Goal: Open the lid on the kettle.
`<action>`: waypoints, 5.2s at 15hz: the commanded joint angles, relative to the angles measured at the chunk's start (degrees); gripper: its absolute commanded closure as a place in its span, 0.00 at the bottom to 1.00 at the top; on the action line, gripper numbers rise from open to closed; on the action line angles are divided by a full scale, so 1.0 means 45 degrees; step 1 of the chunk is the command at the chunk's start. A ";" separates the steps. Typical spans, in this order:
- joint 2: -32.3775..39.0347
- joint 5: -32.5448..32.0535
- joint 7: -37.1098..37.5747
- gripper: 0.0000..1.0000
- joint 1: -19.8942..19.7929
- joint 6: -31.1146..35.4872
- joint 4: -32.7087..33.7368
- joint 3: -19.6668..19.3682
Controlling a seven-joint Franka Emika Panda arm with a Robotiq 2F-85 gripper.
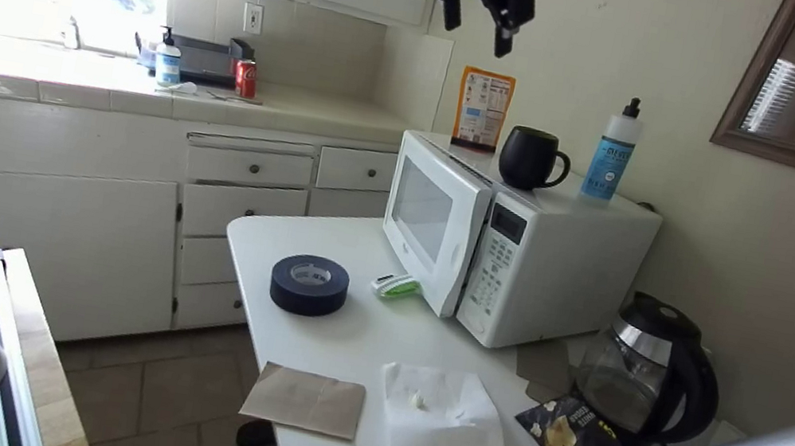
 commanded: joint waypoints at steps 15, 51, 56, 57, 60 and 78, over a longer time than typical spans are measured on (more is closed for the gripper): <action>0.6850 0.3953 -0.3405 0.00 -0.2699 0.0241 0.5465 0.0155; 1.9634 0.1224 0.3356 1.00 -0.6748 0.3004 1.7664 0.3948; 1.9654 0.1396 0.3187 0.99 -0.6643 0.2908 1.7444 0.3837; 1.9665 0.1397 0.3183 0.99 -0.6643 0.2908 1.7444 0.3837; 1.9595 0.1397 0.3183 0.99 -0.6643 0.2908 1.7445 0.3836; 2.0639 0.1276 0.3439 1.00 -0.6310 0.3944 1.8115 0.3552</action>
